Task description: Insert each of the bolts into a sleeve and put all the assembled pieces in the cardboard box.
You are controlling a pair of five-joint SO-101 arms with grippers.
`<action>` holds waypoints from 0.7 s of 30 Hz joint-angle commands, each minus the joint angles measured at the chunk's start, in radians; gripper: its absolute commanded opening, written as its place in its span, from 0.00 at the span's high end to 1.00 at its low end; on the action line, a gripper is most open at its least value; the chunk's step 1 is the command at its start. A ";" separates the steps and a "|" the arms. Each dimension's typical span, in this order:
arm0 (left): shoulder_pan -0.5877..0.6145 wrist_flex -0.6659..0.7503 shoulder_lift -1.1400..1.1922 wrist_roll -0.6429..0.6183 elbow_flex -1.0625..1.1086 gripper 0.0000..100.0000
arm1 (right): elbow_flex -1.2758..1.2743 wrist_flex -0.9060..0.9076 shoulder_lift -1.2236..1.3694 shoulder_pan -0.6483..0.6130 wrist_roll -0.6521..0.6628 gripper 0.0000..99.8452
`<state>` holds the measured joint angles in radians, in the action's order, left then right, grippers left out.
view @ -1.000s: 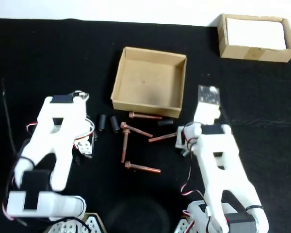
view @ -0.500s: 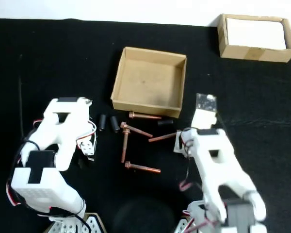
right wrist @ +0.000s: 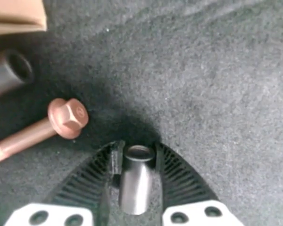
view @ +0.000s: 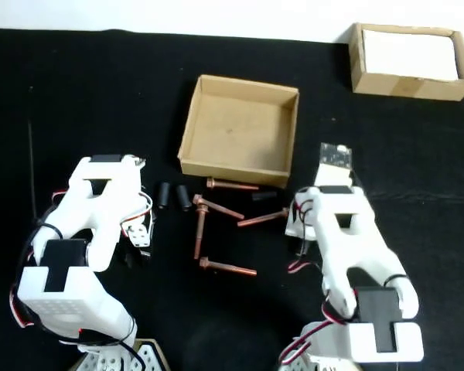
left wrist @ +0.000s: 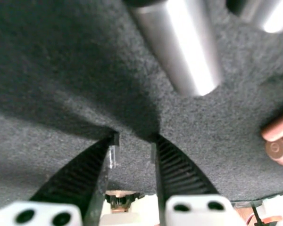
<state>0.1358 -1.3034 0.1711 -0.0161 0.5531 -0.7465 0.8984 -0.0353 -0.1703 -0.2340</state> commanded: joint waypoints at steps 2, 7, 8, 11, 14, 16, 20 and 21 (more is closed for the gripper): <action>0.012 0.020 0.001 0.002 -0.019 0.90 | 0.097 0.081 -0.047 0.015 0.002 0.99; 0.005 0.020 0.001 0.002 -0.021 0.99 | 0.255 0.254 -0.251 0.030 0.003 0.99; 0.005 0.020 0.001 0.002 -0.024 0.99 | 0.286 0.295 -0.297 0.027 0.003 0.99; 0.005 0.014 -0.001 -0.003 -0.025 0.99 | 0.354 0.407 -0.438 0.025 0.005 0.99; 0.005 0.012 -0.010 -0.003 -0.035 0.99 | 0.369 0.504 -0.564 0.025 0.072 0.99; 0.005 -0.009 -0.010 -0.002 -0.093 0.99 | 0.358 0.562 -0.636 0.028 0.101 0.99; -0.042 -0.241 -0.002 0.000 -0.294 0.94 | 0.248 0.624 -0.769 0.033 0.141 0.99; -0.065 -0.310 -0.001 0.000 -0.348 0.90 | 0.203 0.622 -0.802 0.038 0.150 0.99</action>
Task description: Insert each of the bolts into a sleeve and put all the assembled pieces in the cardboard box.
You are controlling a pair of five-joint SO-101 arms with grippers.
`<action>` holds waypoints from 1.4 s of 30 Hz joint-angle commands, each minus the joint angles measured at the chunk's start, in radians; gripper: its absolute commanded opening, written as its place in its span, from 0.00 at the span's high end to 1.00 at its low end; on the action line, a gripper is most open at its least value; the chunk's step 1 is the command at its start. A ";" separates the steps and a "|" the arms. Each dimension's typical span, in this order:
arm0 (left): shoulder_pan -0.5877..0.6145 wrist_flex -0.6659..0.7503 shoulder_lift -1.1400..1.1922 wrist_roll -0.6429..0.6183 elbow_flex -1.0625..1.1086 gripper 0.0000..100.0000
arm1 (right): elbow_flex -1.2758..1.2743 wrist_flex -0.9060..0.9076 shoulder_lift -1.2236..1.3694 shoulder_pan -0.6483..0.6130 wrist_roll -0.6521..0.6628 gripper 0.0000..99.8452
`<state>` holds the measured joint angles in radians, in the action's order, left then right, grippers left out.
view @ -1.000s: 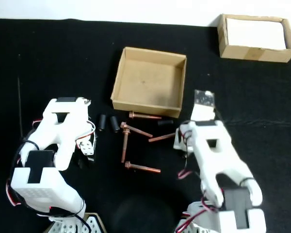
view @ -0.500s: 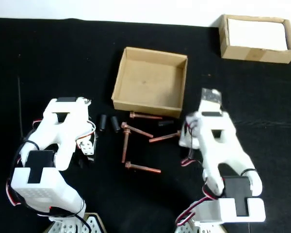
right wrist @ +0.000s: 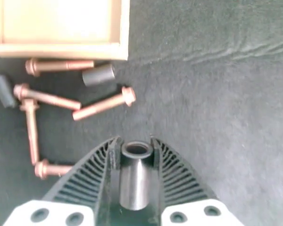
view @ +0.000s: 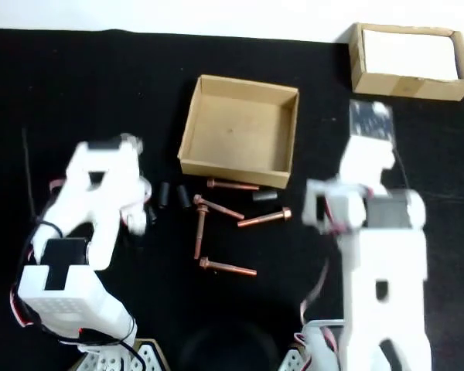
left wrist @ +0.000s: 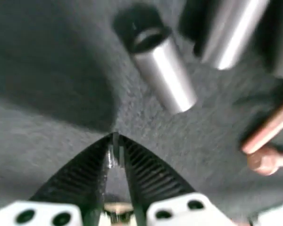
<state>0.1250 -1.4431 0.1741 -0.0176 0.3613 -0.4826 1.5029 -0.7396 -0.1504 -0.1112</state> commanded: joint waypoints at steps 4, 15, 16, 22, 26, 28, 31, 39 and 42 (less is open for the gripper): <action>-0.162 -0.319 -0.013 -0.005 -0.286 0.80 | -0.234 -0.056 -0.189 0.093 0.084 0.99; -0.375 -0.241 0.133 -0.040 -0.364 0.80 | -0.556 -0.341 -0.219 0.344 0.216 0.99; -0.377 -0.233 0.160 -0.055 -0.390 0.80 | -0.561 -0.346 -0.219 0.348 0.216 0.99; -0.394 -0.239 0.326 -0.068 -0.578 0.80 | -0.587 -0.348 -0.219 0.346 0.212 0.99; -0.395 -0.239 0.437 -0.068 -0.682 0.80 | -0.587 -0.348 -0.219 0.348 0.213 0.99; -0.395 -0.239 0.486 -0.068 -0.719 0.80 | -0.587 -0.346 -0.219 0.348 0.215 0.99; -0.392 -0.233 0.555 -0.066 -0.762 0.80 | -0.584 -0.346 -0.219 0.348 0.216 0.99; -0.384 -0.238 0.730 -0.061 -0.951 0.99 | -0.587 -0.346 -0.217 0.346 0.216 0.99; -0.384 -0.239 0.746 -0.068 -0.978 0.99 | -0.587 -0.346 -0.214 0.346 0.216 0.99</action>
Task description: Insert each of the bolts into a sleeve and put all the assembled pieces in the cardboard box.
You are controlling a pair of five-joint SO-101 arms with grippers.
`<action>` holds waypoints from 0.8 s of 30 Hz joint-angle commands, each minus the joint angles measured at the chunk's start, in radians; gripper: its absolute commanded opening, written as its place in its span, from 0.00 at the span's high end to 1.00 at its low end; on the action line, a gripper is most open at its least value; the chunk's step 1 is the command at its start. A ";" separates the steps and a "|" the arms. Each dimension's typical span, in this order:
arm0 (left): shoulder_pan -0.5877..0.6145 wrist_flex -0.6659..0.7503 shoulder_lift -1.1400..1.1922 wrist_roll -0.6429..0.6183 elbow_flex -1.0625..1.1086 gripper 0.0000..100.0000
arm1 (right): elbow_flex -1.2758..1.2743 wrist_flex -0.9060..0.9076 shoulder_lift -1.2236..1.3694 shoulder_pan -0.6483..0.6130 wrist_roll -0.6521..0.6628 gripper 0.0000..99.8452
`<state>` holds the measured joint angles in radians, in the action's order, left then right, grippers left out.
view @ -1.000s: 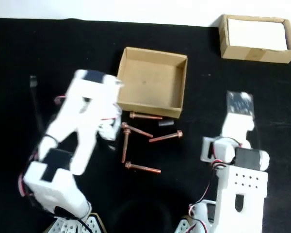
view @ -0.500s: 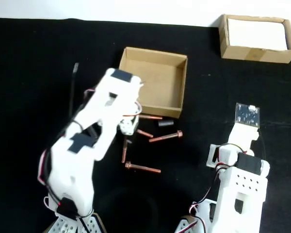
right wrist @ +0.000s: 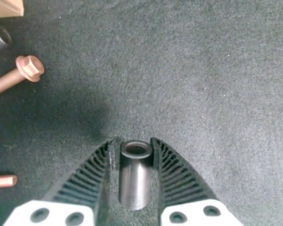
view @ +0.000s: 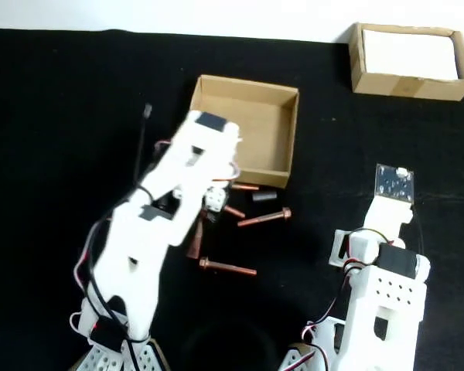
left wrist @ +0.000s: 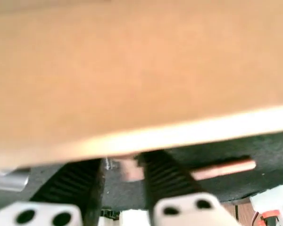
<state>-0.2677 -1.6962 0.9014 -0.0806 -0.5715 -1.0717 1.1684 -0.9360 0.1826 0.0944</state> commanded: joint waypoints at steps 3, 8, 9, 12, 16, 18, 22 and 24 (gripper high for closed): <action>0.008 0.005 0.019 -0.006 -0.045 0.99 | 0.004 -0.008 -0.016 0.007 0.012 0.99; 0.007 -0.055 -0.068 -0.006 -0.047 0.99 | 0.044 0.031 -0.024 -0.038 0.012 0.99; 0.008 -0.058 -0.108 -0.006 -0.045 0.99 | 0.077 0.062 -0.024 -0.053 0.012 0.99; 0.008 -0.058 -0.268 -0.006 -0.042 0.99 | 0.211 0.197 -0.024 -0.101 0.012 0.99; -0.001 -0.058 -0.518 -0.006 -0.042 0.99 | 0.429 0.400 -0.024 -0.205 0.006 0.99; -0.001 -0.058 -0.645 -0.003 -0.042 0.99 | 0.535 0.486 -0.024 -0.251 0.005 0.99; 0.008 -0.058 -0.881 0.002 -0.024 0.99 | 0.696 0.584 -0.025 -0.297 0.005 0.99; 0.008 -0.058 -1.015 0.002 0.035 0.99 | 0.745 0.593 -0.042 -0.297 0.005 0.99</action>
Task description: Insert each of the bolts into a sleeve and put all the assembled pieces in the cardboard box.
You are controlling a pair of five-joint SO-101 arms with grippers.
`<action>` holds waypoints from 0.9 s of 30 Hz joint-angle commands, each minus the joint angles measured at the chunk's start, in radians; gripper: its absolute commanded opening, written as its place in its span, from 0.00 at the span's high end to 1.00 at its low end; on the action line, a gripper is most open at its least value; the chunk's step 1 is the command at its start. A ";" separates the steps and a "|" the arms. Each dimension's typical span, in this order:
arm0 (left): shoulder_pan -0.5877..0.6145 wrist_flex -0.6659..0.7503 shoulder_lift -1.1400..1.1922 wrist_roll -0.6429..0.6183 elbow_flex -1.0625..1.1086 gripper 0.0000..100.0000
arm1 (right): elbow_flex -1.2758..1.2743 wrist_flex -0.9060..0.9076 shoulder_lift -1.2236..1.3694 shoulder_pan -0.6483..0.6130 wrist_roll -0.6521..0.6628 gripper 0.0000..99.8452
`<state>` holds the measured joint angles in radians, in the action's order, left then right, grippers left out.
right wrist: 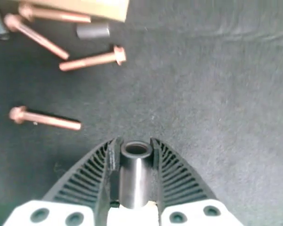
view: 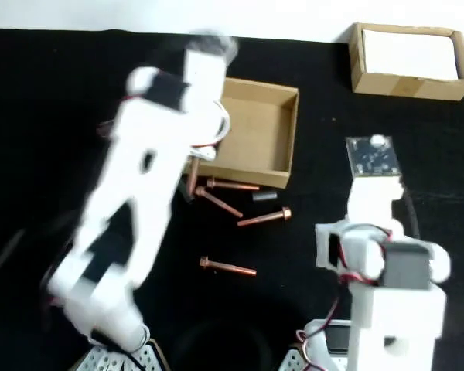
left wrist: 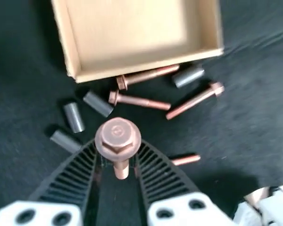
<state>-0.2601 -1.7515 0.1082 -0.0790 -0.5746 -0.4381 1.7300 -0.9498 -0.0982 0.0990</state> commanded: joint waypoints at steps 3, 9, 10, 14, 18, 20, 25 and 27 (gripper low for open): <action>-0.007 0.000 -0.456 0.002 0.188 0.99 | 0.119 0.028 -0.137 -0.027 0.000 0.99; -0.002 0.121 -0.926 0.003 0.573 0.99 | -0.076 -0.008 -0.438 -0.191 0.000 0.99; -0.002 0.172 -0.998 0.003 0.647 0.99 | -0.136 -0.038 -0.495 -0.206 0.000 0.99; -0.007 0.410 -1.262 0.000 0.931 0.99 | -0.400 -0.236 -0.714 -0.226 0.000 0.99; -0.007 0.655 -1.442 -0.005 1.158 0.99 | -0.630 -0.475 -0.889 -0.226 0.000 0.99; -0.008 0.749 -1.471 -0.006 1.234 0.99 | -0.684 -0.552 -0.888 -0.226 0.000 0.99; -0.050 0.916 -1.419 -0.008 1.290 0.99 | -0.759 -0.742 -0.872 -0.228 -0.021 0.99; -0.090 0.979 -1.363 -0.008 1.274 0.99 | -0.820 -0.849 -0.872 -0.228 -0.101 0.99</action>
<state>-0.2938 -0.8753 -1.3034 -0.0806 0.7127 -1.2052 1.0226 -1.8182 -0.3237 0.0729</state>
